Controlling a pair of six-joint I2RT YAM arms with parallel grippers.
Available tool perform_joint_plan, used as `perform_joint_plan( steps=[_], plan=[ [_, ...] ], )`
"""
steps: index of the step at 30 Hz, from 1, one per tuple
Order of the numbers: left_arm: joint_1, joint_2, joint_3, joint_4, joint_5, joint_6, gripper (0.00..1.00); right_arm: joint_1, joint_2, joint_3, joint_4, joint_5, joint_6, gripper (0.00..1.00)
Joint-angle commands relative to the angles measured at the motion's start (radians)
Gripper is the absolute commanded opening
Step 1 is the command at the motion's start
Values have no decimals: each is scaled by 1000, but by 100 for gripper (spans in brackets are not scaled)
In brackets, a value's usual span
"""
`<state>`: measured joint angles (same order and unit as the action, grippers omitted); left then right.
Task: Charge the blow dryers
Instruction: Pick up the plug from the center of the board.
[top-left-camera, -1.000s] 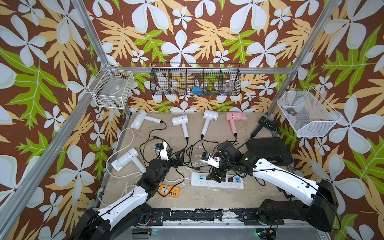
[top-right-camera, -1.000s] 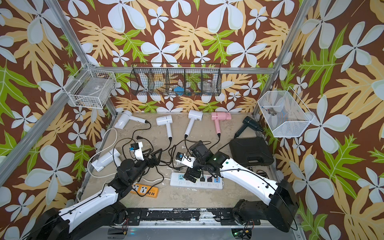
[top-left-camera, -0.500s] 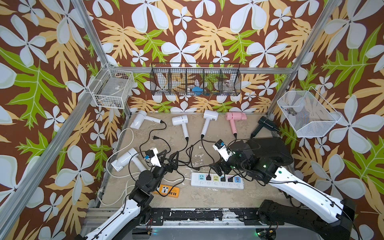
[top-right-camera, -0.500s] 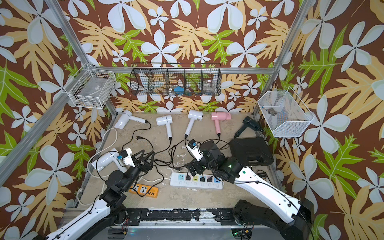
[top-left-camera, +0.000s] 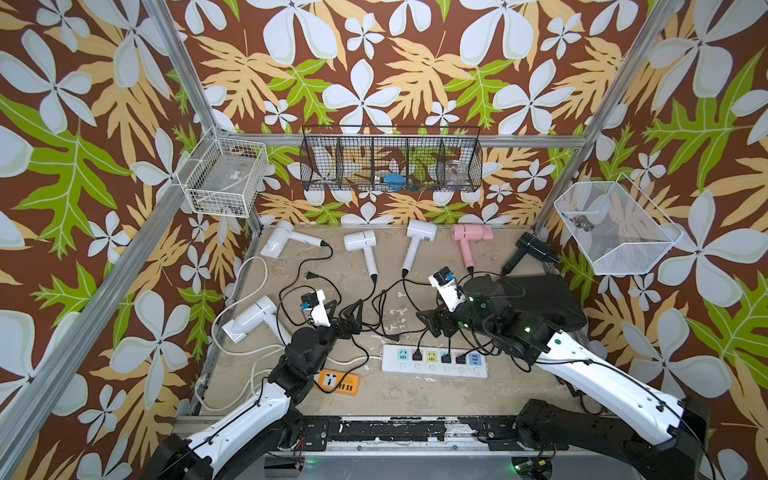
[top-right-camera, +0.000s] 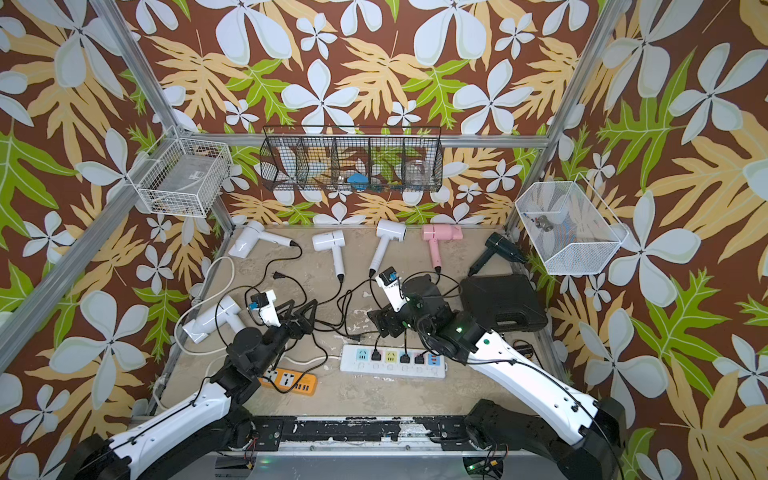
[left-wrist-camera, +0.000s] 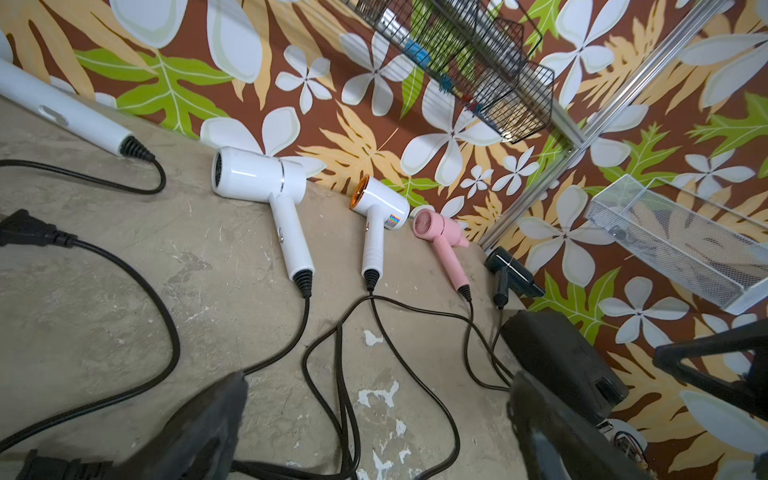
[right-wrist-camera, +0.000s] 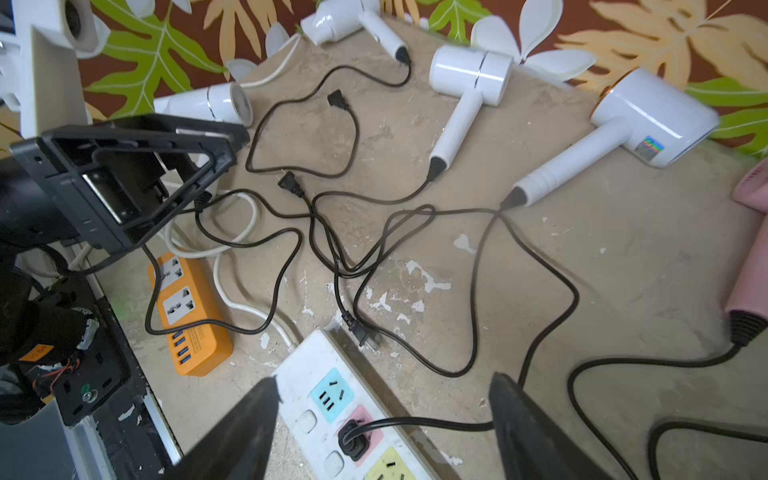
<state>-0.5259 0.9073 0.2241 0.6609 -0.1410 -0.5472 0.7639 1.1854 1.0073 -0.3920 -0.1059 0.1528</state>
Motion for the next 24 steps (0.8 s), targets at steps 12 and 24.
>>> perform_joint_plan(
  steps=[12, 24],
  plan=[
    [187, 189, 35, 15, 201, -162, 100, 131, 455, 219, -172, 124, -116, 51],
    [251, 193, 16, 41, 263, -197, 100, 169, 731, 378, -194, 185, -163, 38]
  ],
)
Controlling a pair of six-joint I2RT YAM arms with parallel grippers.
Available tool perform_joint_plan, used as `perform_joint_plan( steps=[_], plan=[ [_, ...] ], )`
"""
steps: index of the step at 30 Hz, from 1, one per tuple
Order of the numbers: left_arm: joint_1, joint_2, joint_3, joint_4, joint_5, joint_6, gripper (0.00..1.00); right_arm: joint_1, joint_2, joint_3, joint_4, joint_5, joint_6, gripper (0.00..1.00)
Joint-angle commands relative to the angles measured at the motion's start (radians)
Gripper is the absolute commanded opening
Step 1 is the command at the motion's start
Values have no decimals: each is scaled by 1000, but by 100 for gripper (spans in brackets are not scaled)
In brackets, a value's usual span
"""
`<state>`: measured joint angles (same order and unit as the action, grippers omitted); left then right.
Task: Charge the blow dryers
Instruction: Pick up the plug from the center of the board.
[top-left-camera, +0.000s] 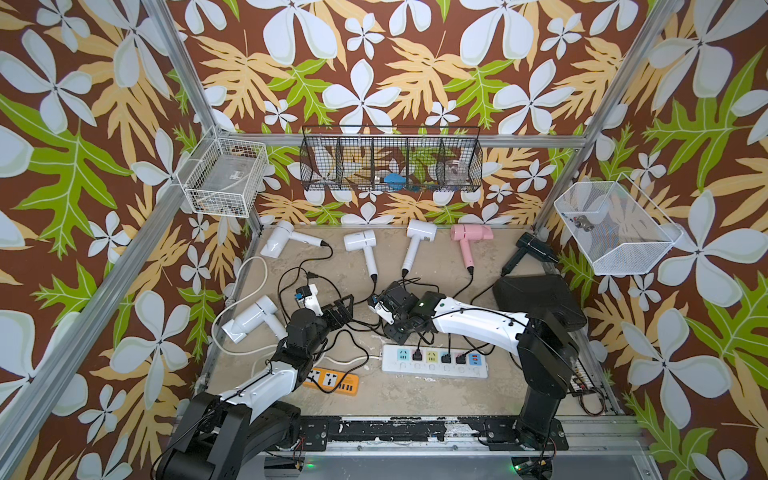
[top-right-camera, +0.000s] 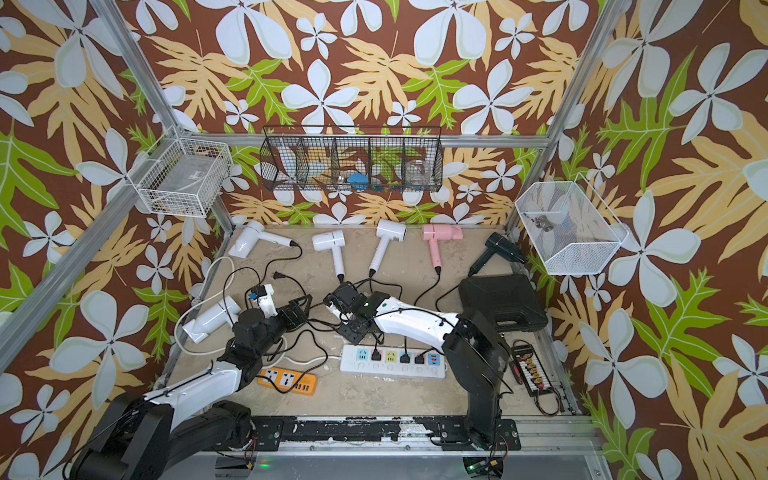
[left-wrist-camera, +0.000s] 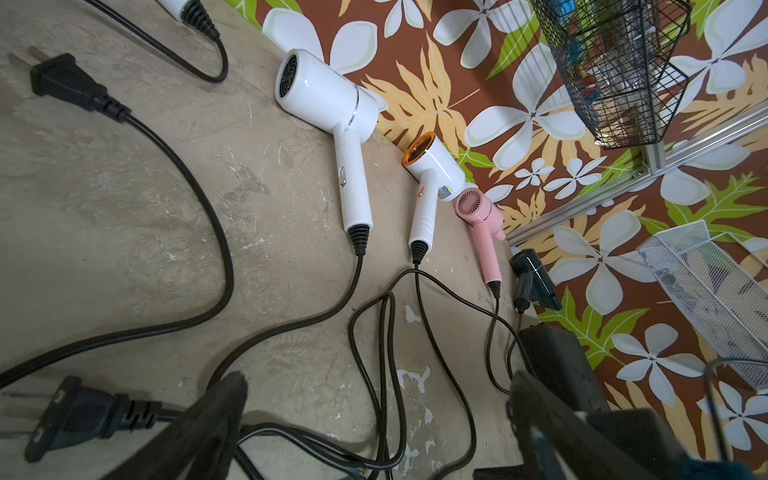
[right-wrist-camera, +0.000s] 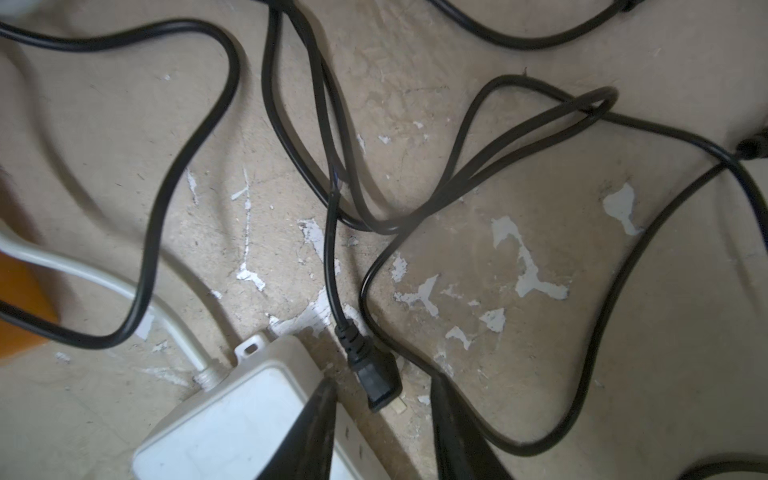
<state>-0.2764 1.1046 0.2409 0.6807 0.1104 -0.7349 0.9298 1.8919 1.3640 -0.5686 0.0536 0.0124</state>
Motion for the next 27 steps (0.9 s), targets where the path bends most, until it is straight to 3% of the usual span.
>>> perform_joint_plan(
  steps=[1, 18, 27],
  plan=[
    [2, -5, -1, 21, 11, -9, 100, 3, 39, 31, -19, 28, -26, 38],
    [4, -17, -4, 19, 2, -3, 100, 7, 183, 110, 1, -14, -49, 37],
    [4, -31, -8, 16, -6, -1, 100, 7, 94, 105, 13, 5, -25, 39]
  ],
)
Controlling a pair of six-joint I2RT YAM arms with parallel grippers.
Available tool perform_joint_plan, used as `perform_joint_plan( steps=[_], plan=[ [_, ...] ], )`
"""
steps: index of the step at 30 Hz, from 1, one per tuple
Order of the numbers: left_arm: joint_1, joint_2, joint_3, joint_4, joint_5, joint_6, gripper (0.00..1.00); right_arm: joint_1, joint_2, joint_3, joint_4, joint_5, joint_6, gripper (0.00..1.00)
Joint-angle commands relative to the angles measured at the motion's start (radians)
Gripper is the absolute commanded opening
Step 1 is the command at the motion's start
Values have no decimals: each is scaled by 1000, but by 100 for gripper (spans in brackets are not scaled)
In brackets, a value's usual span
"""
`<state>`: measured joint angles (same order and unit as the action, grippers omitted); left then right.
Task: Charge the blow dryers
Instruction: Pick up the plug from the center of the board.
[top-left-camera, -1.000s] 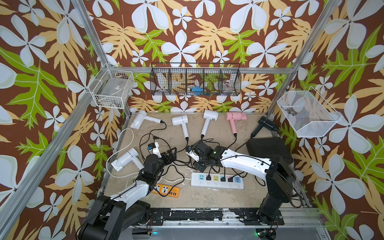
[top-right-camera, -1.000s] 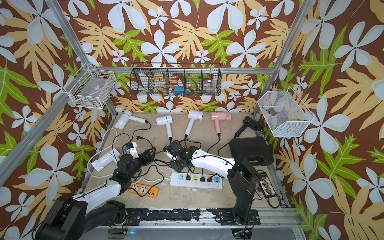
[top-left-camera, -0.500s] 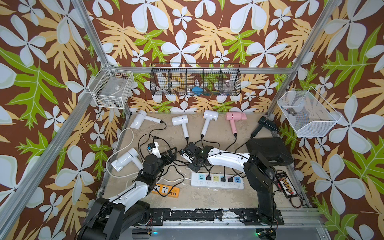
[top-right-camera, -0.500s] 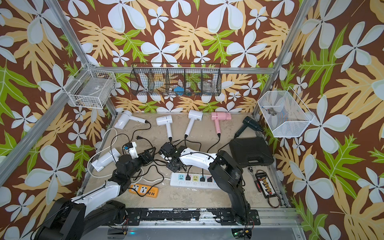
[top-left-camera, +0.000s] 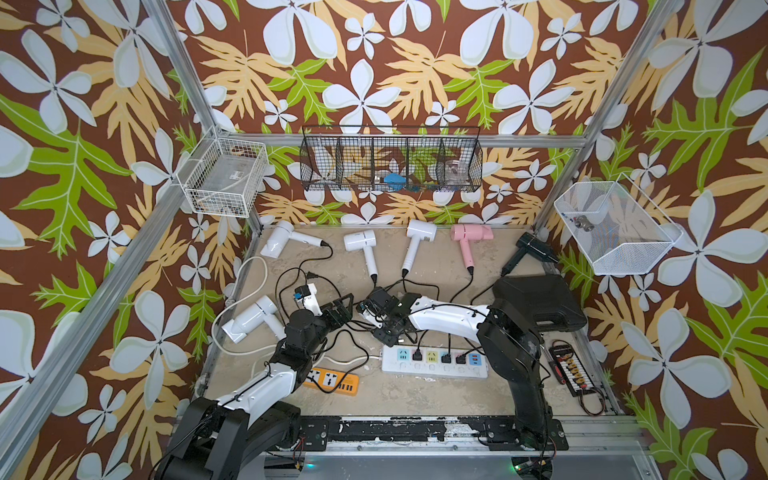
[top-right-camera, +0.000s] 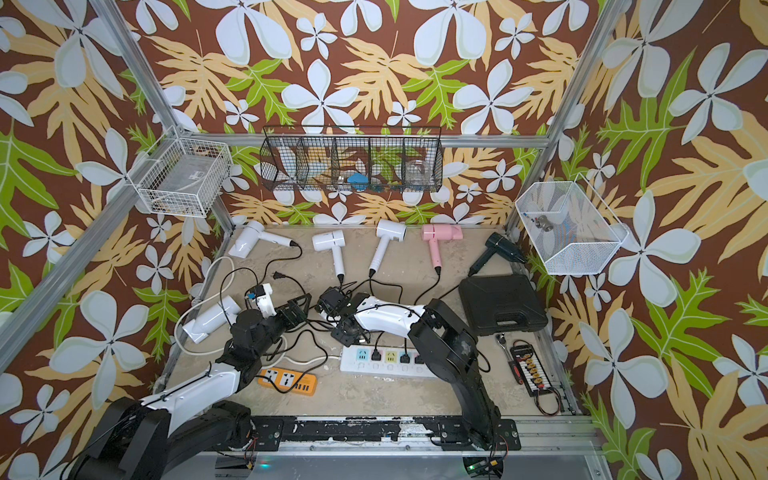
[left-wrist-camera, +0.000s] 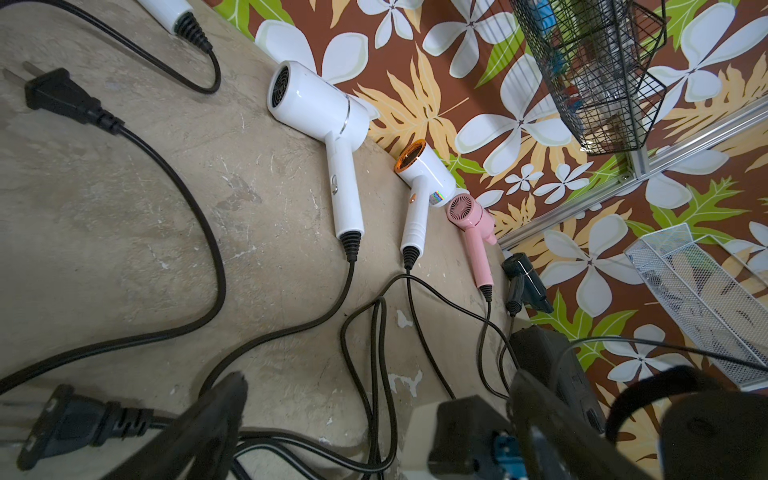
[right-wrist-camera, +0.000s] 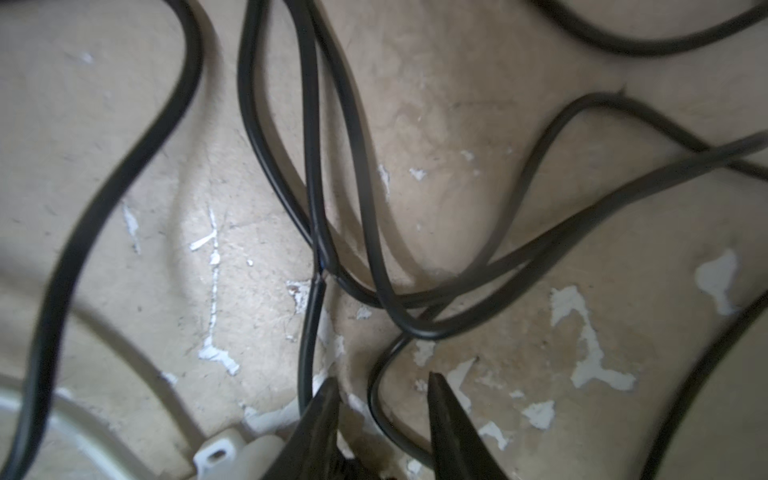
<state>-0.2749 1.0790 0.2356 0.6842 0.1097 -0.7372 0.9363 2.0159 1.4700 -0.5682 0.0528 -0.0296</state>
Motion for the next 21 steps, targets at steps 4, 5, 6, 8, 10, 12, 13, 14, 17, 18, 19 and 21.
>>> perform_joint_plan(
  steps=[4, 5, 6, 8, 10, 12, 13, 14, 17, 18, 19, 21],
  plan=[
    [2, -15, -8, 13, -11, 1, 100, 1, -80, -31, 58, -62, 23, 40],
    [2, -18, -9, 11, -14, 2, 100, 1, -81, -36, 63, -74, 23, 40],
    [3, -21, -9, 11, -16, 2, 100, 1, -77, -40, 64, -82, 25, 40],
    [2, -24, -10, 10, -19, 2, 100, 1, -63, -50, 64, -88, 25, 40],
    [2, -27, -10, 11, -21, 3, 100, 1, -44, -59, 65, -97, 25, 39],
    [2, -28, -11, 10, -21, 4, 100, 1, -28, -64, 68, -110, 28, 39],
    [2, -27, -10, 10, -21, 4, 100, 1, -20, -66, 67, -115, 28, 38],
    [2, -27, -10, 10, -21, 4, 100, 1, -13, -66, 68, -116, 28, 37],
    [2, -28, -10, 11, -21, 4, 100, 1, 11, -63, 67, -114, 26, 34],
    [2, -29, -11, 10, -21, 4, 100, 1, 17, -62, 69, -113, 27, 33],
    [2, -28, -10, 10, -21, 4, 100, 1, 25, -60, 70, -112, 27, 33],
    [3, -29, -10, 9, -21, 4, 100, 1, 38, -55, 70, -111, 28, 31]
  ],
)
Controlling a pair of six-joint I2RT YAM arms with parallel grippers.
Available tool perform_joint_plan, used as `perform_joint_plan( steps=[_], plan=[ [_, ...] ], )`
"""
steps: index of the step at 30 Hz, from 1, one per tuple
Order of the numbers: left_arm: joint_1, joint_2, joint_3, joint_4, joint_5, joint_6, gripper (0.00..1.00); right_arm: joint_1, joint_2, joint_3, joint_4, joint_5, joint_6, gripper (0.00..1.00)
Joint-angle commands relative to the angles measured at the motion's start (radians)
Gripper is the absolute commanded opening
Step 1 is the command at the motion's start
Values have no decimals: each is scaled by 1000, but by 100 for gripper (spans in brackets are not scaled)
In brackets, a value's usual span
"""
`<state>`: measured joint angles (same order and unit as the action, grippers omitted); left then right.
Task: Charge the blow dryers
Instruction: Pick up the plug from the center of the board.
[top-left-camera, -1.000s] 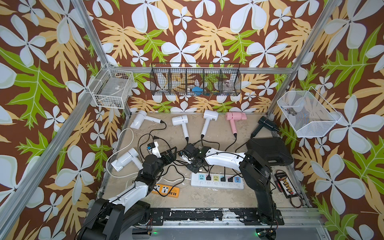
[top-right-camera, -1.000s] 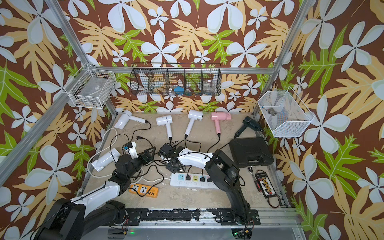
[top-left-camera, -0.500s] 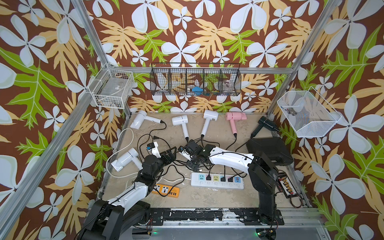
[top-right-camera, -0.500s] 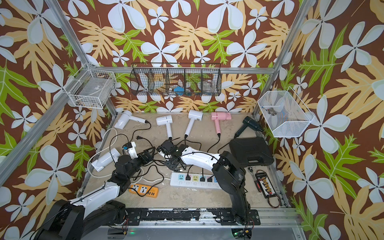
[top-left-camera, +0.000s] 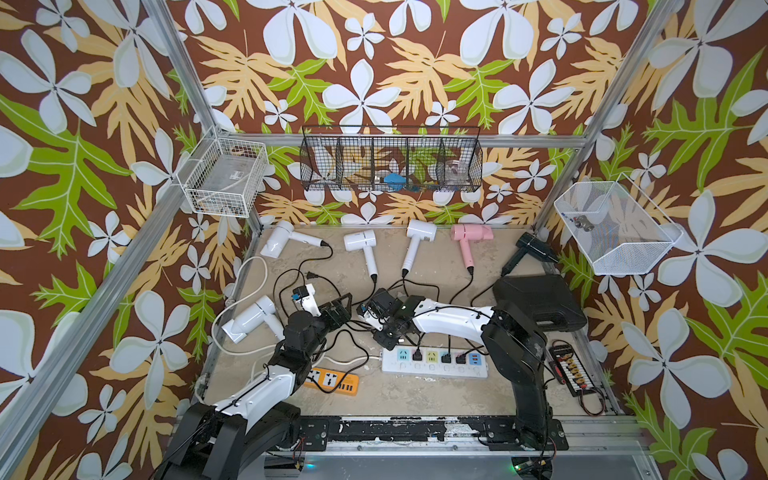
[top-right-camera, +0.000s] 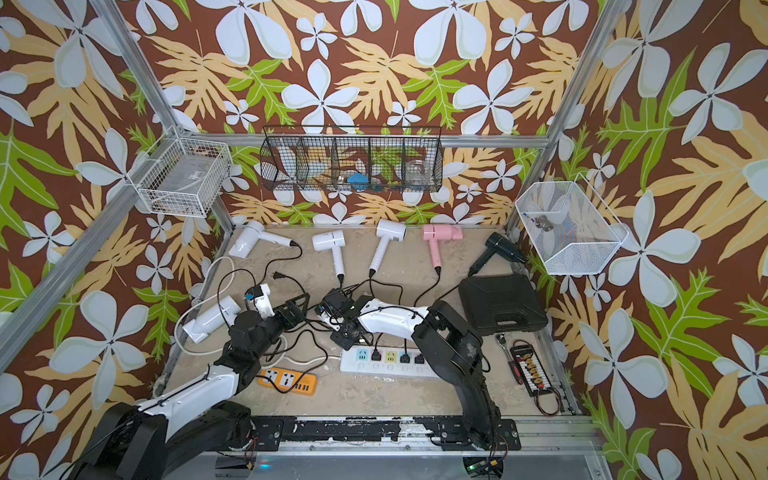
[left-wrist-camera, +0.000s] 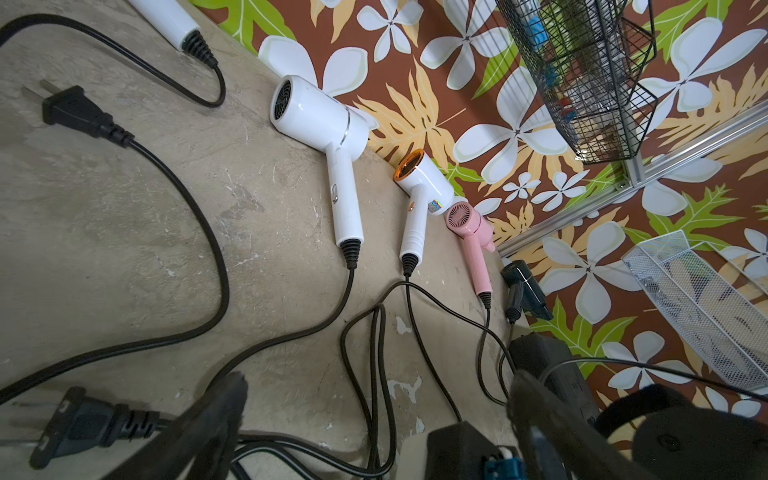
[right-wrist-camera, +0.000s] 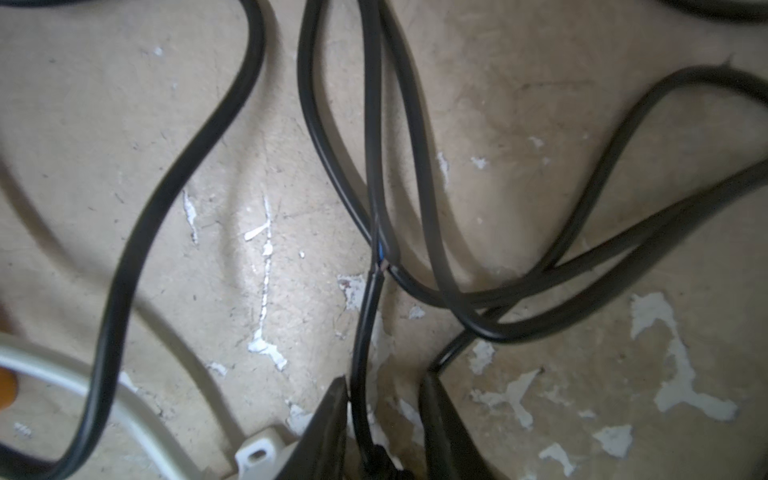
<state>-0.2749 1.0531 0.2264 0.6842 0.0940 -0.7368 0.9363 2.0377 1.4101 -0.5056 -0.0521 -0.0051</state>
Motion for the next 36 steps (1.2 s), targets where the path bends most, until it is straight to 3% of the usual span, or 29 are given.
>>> perform_joint_plan(
  steps=[1, 5, 11, 24, 30, 36],
  plan=[
    [3, -4, -1, 9, -5, 3, 100, 2, 21, 8, 9, -7, 4, 31],
    [2, -6, -1, 8, -5, 4, 100, 2, 30, 12, 15, -7, 5, 26],
    [2, -14, -4, 6, -9, 4, 100, 2, -18, 6, 23, 22, 11, 0],
    [3, -88, -30, -2, -41, 6, 100, 2, -365, -61, 99, 162, 42, 0],
    [3, -129, -44, -8, -59, 6, 100, 0, -531, -135, 186, 169, 48, 0],
    [2, -167, -55, -12, -73, 10, 100, -21, -585, -180, 210, 138, 57, 0]
  ],
)
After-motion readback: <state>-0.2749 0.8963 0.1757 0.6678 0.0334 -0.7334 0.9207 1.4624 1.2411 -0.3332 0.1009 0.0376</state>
